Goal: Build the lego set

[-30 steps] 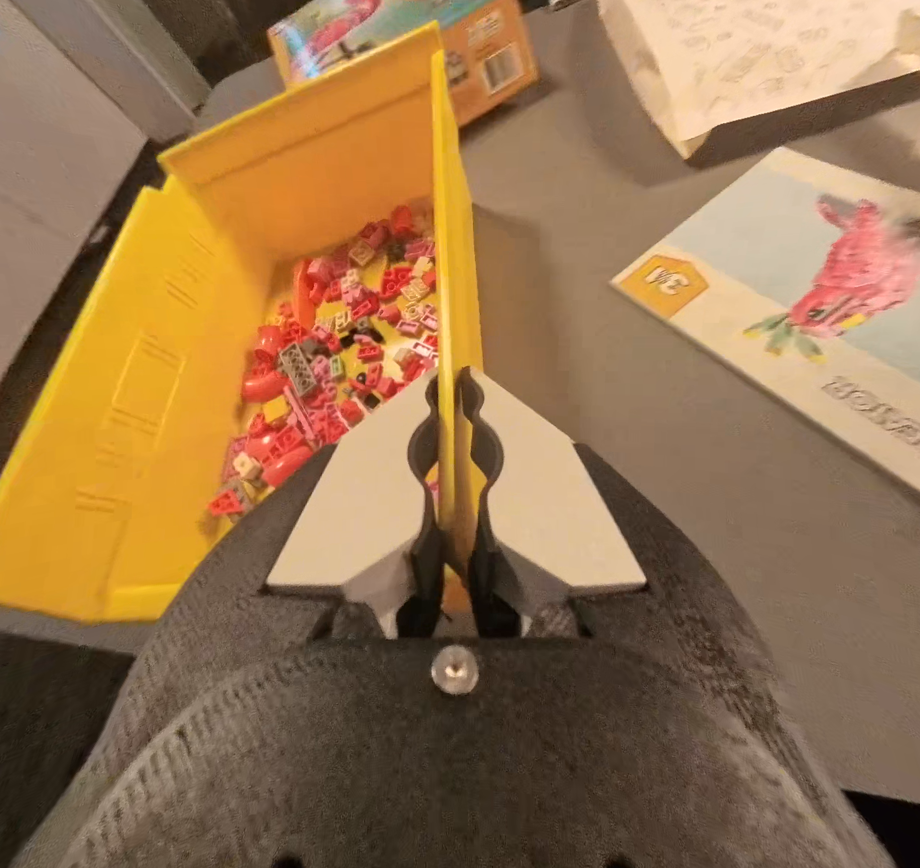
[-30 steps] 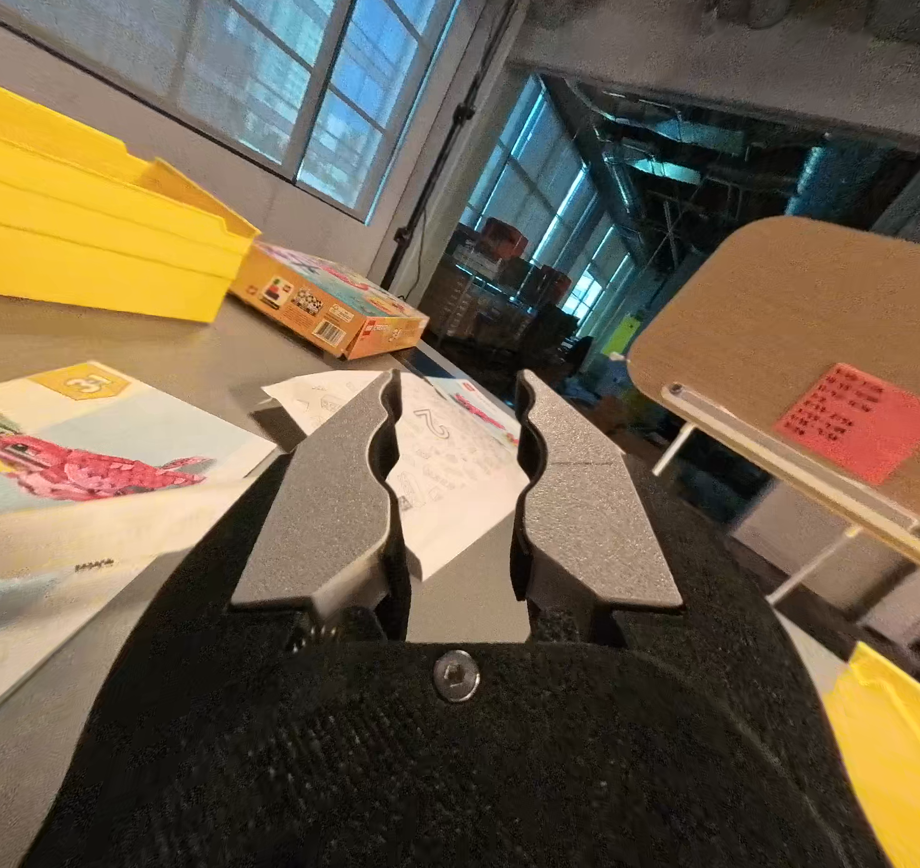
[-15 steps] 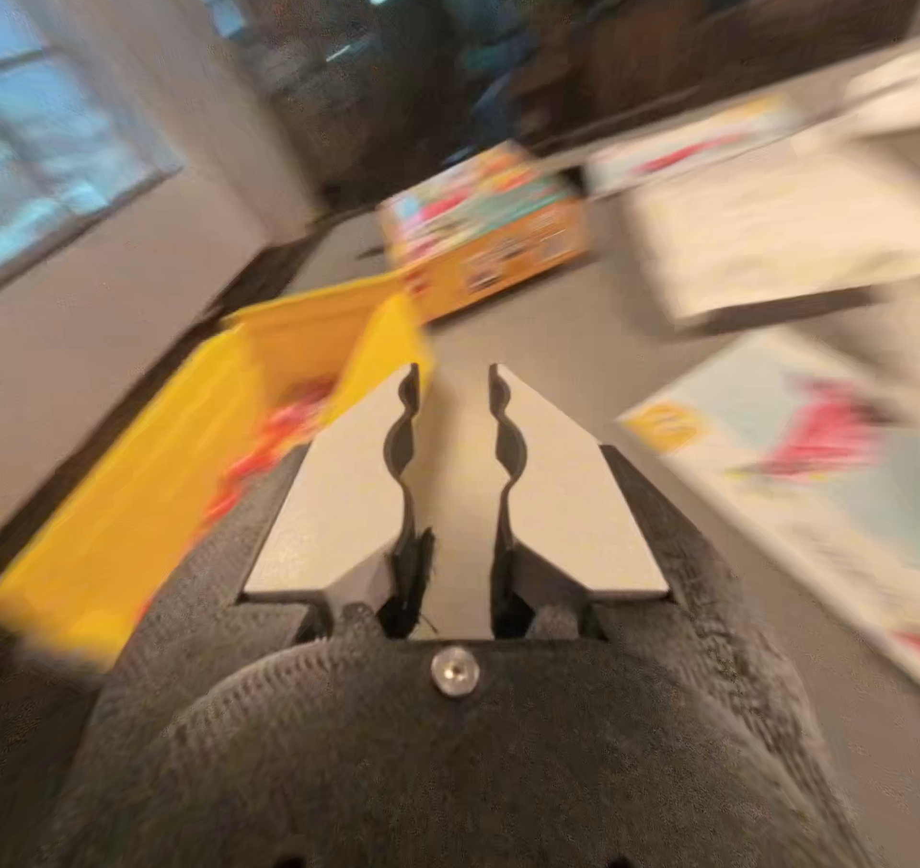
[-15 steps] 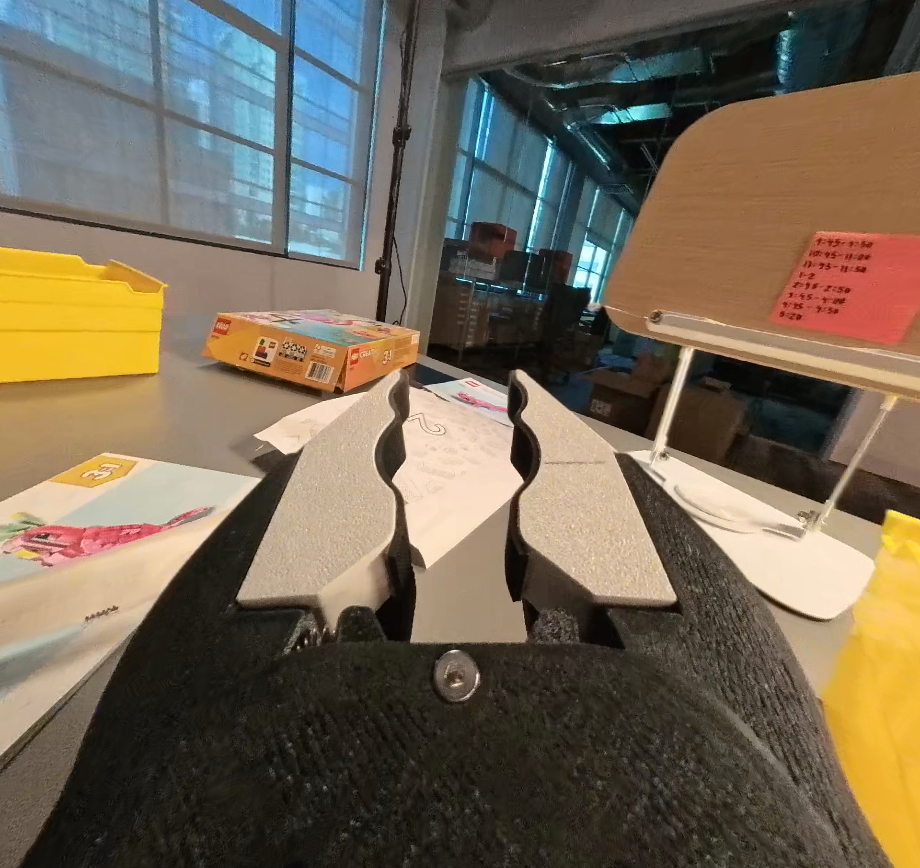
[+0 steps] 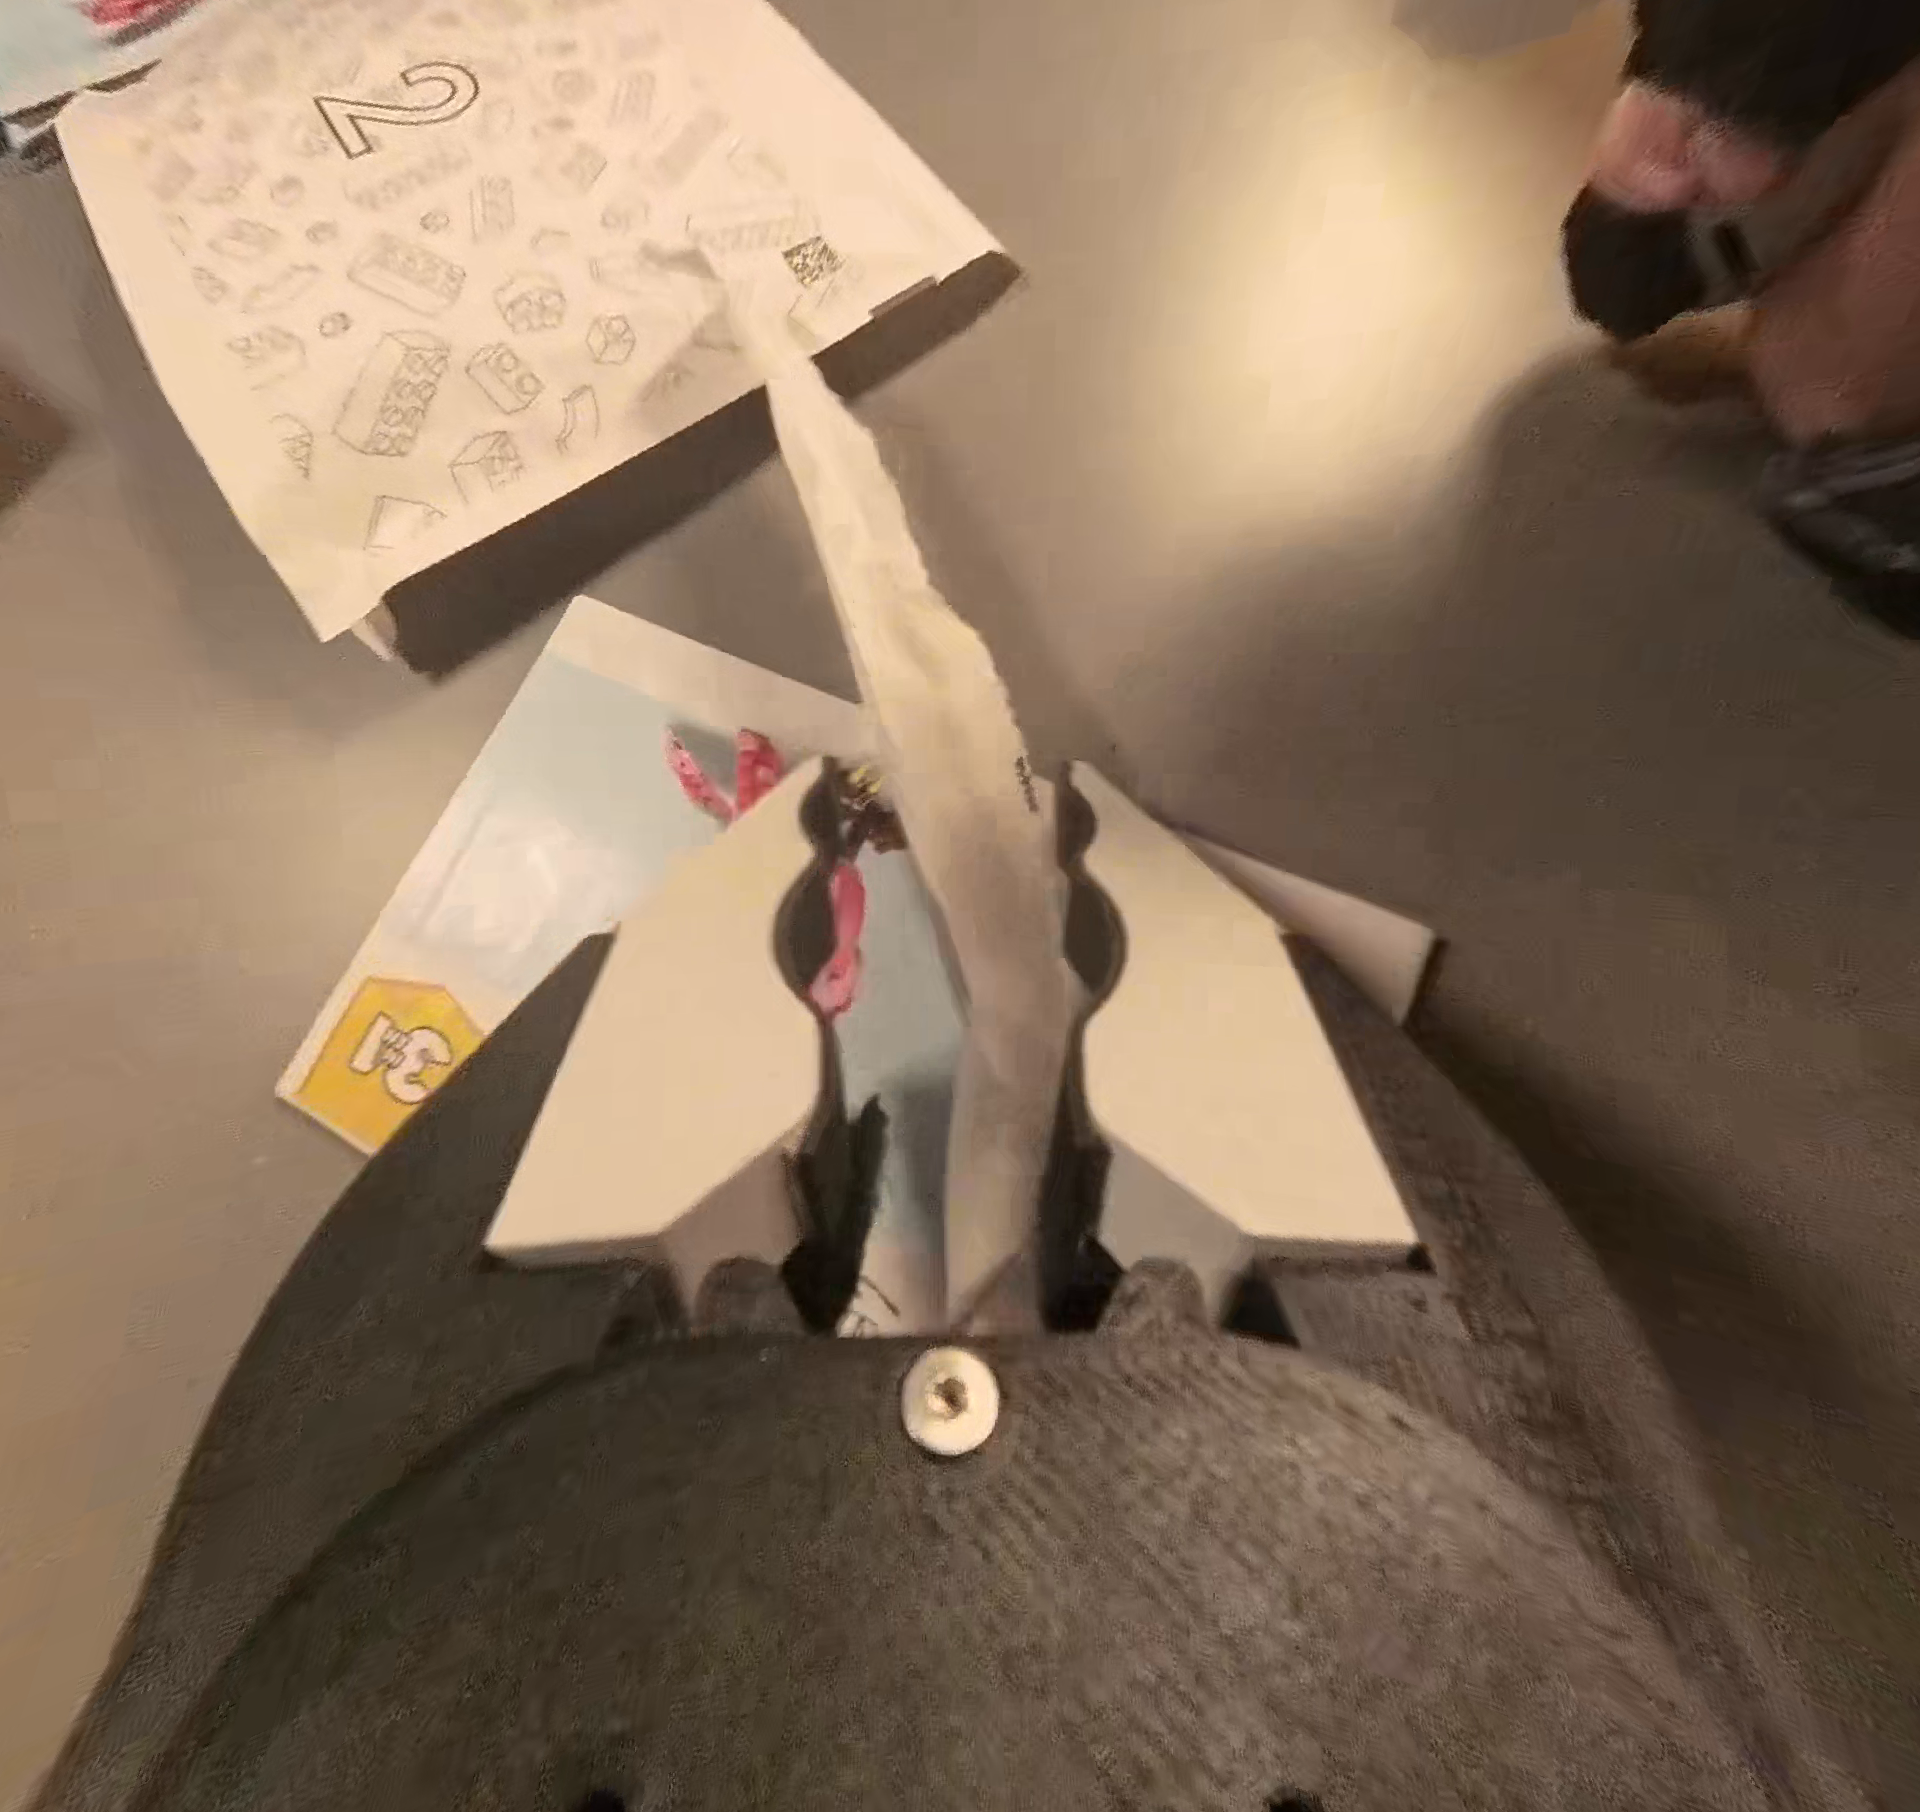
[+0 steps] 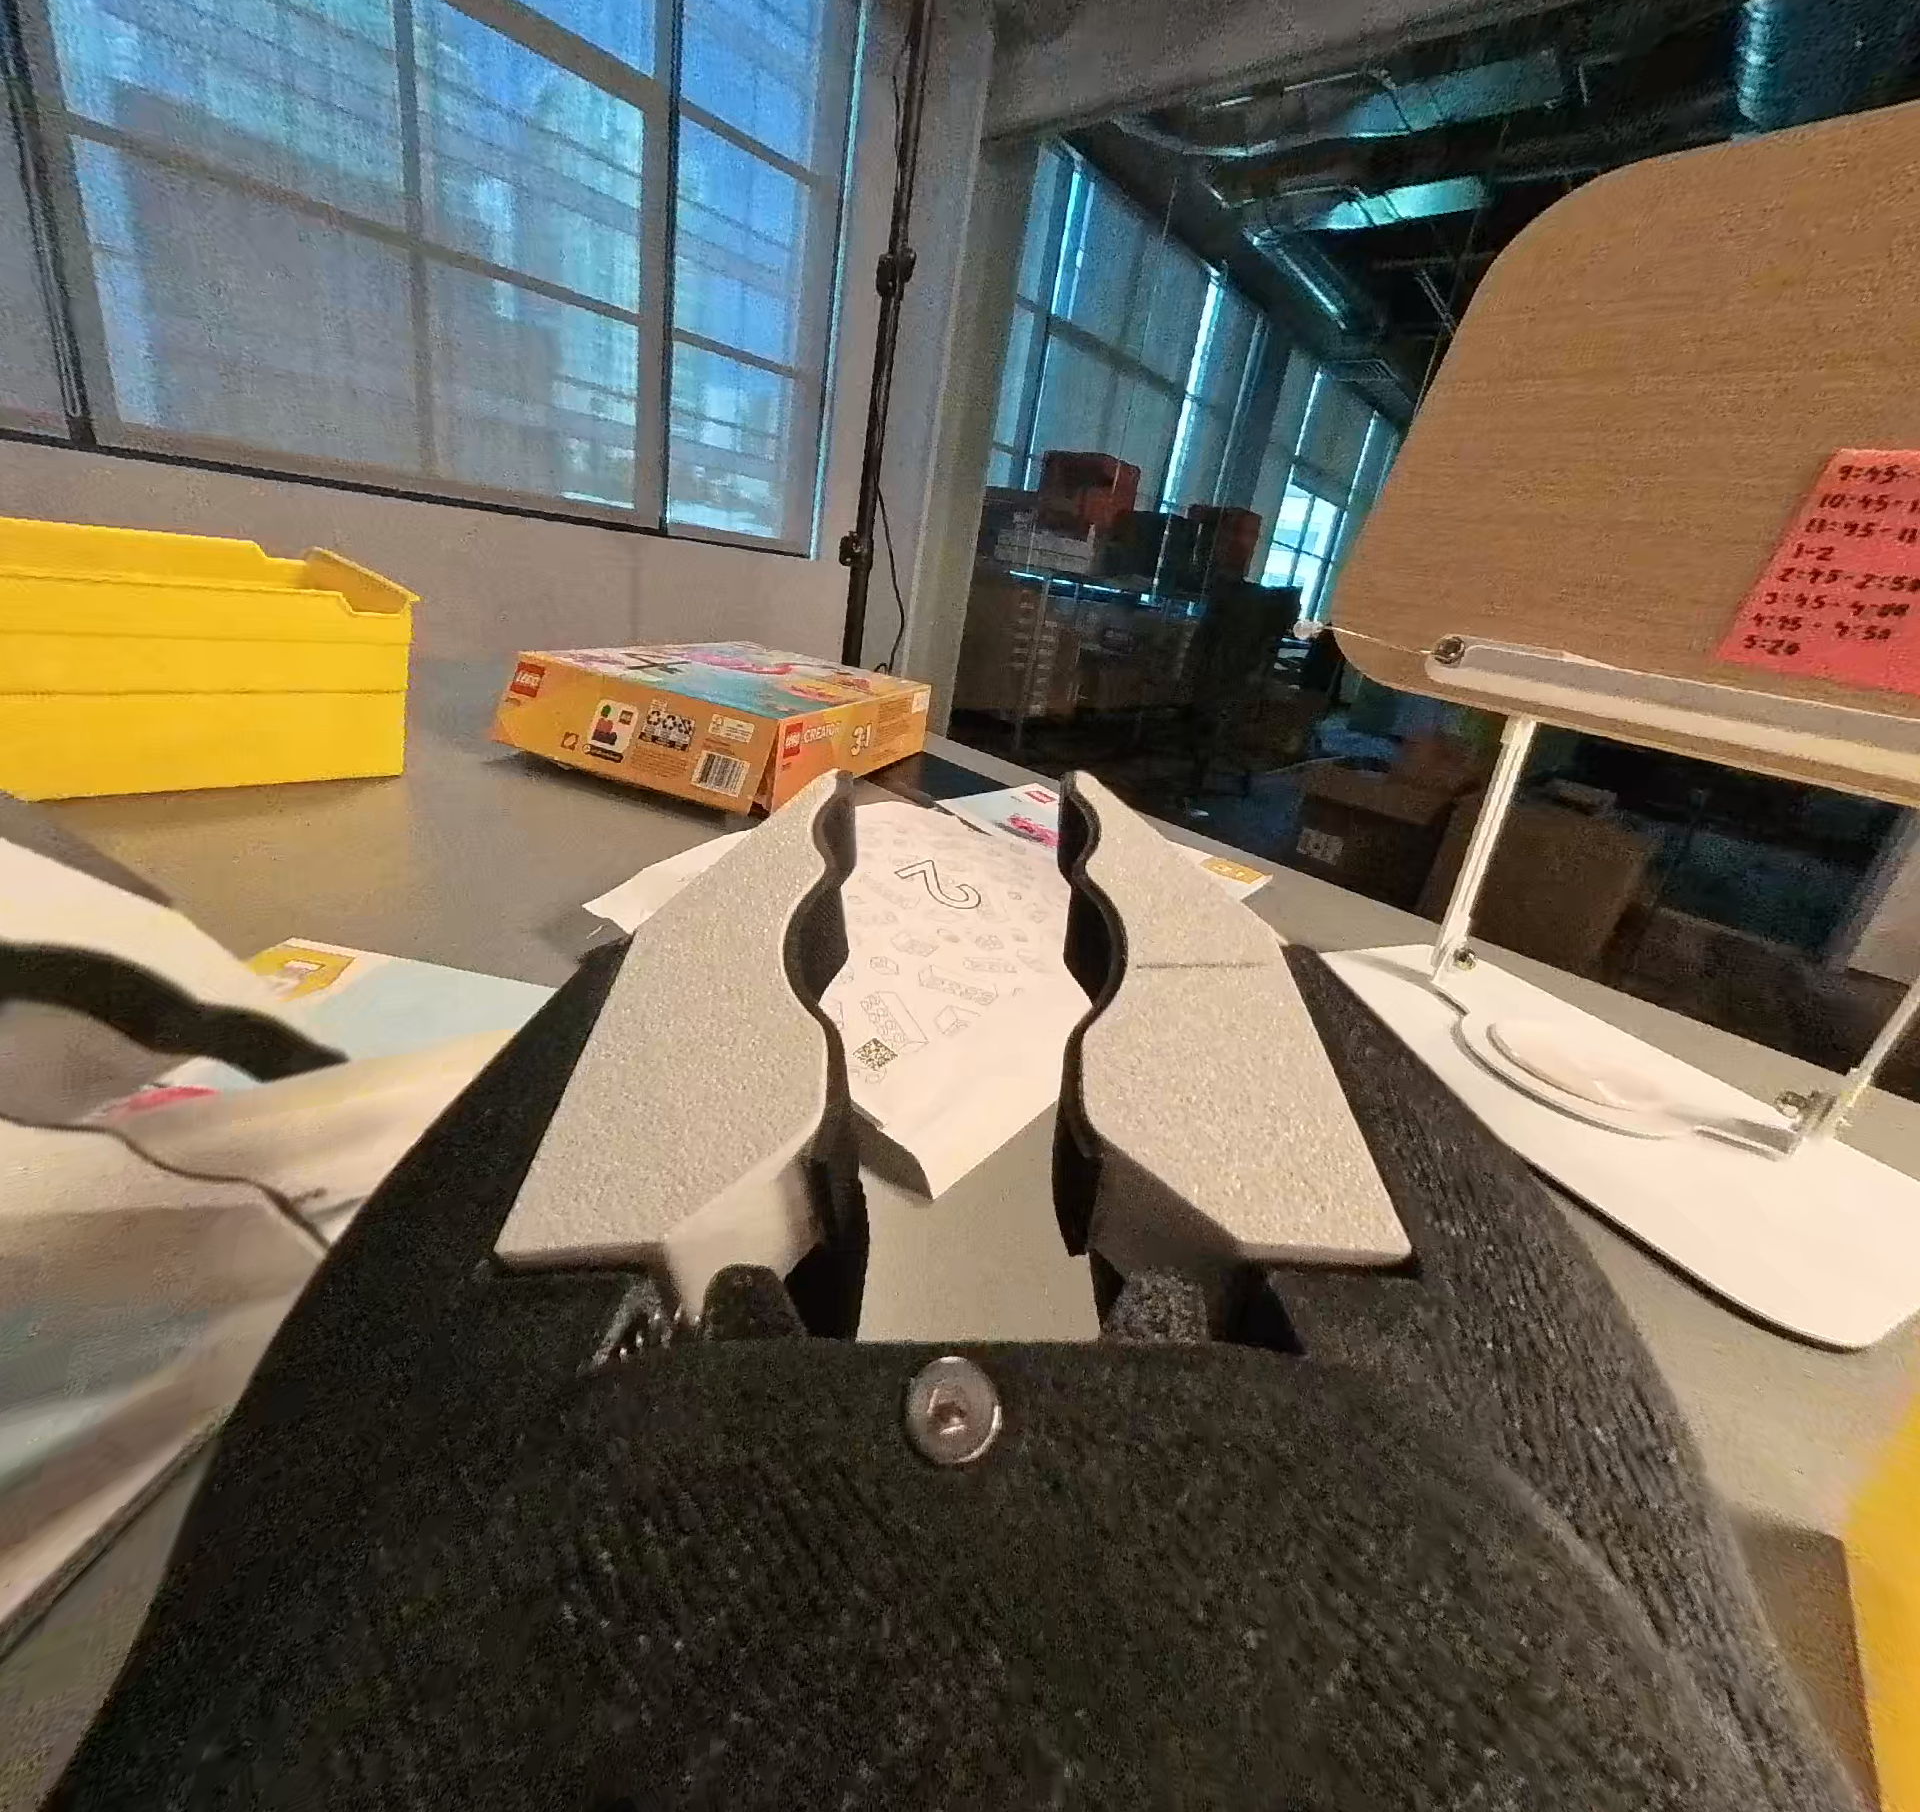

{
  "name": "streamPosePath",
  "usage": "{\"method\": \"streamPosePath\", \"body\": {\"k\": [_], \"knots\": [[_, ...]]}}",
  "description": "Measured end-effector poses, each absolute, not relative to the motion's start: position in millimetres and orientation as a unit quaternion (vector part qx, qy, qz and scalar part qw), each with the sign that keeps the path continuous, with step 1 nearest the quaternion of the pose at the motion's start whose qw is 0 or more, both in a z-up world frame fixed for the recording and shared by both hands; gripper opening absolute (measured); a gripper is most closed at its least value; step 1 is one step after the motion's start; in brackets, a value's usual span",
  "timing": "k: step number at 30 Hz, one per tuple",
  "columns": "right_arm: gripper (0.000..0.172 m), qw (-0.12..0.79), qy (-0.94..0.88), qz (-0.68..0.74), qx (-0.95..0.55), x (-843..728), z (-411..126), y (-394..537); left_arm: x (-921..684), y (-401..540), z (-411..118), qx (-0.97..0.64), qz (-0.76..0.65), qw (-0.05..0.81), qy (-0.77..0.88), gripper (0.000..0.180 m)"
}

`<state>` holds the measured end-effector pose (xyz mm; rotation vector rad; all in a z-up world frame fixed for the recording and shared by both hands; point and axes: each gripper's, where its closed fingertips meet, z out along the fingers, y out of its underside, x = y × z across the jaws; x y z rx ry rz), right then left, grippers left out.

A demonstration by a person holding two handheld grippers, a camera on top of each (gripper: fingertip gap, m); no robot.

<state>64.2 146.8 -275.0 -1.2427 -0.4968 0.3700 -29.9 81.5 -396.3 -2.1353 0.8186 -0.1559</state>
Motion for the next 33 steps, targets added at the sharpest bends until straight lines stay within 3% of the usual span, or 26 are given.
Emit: {"method": "streamPosePath", "body": {"k": [1,6,9,13,19,23,27,30,33], "knots": [[0.038,0.768,-0.226,0.172,-0.573,65,-275,147,-34,83,-397,-0.847,-0.039,0.411,0.334,0.021],[0.036,0.768,-0.212,0.179,-0.577,69,-275,151,-39,90,-373,-0.836,-0.089,0.423,0.339,0.006],[0.033,0.769,-0.2,0.189,-0.577,67,-275,153,-55,122,-325,-0.816,-0.154,0.479,0.286,0.004],[0.032,0.76,-0.213,0.2,-0.58,56,-277,155,-102,209,-273,-0.792,-0.094,0.561,0.223,0.004],[0.031,0.769,-0.199,0.197,-0.574,62,-273,154,-139,352,-311,-0.87,-0.035,0.462,0.17,0.008],[0.03,0.804,-0.16,0.166,-0.549,83,-260,151,-139,401,-317,-0.86,0.02,0.483,0.162,0.049],[0.032,0.794,-0.157,0.174,-0.561,82,-264,155,-103,386,-301,-0.84,-0.025,0.508,0.19,0.111],[0.031,0.795,-0.164,0.173,-0.558,79,-264,154,-57,333,-294,-0.794,-0.08,0.522,0.302,0.119],[0.031,0.792,-0.165,0.178,-0.56,78,-265,154,-26,263,-326,-0.738,-0.08,0.443,0.504,0.132]]}}
